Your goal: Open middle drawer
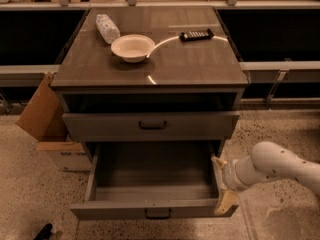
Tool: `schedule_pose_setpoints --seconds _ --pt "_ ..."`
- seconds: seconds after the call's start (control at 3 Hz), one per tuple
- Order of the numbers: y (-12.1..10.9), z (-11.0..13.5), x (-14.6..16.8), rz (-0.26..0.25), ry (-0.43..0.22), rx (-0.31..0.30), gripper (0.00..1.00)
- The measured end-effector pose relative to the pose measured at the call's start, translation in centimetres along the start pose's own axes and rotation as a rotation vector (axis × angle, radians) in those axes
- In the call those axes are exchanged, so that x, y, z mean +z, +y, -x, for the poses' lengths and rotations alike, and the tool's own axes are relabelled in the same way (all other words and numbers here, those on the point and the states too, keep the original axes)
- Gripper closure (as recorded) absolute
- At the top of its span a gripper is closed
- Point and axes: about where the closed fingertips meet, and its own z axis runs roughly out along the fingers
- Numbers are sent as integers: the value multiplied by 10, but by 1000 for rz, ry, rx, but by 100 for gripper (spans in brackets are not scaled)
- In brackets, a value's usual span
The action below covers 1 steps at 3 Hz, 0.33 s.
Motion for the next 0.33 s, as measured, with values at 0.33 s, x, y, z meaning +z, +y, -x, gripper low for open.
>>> schedule_pose_setpoints --seconds 0.33 --pt "-20 3 -41 -39 23 -15 0"
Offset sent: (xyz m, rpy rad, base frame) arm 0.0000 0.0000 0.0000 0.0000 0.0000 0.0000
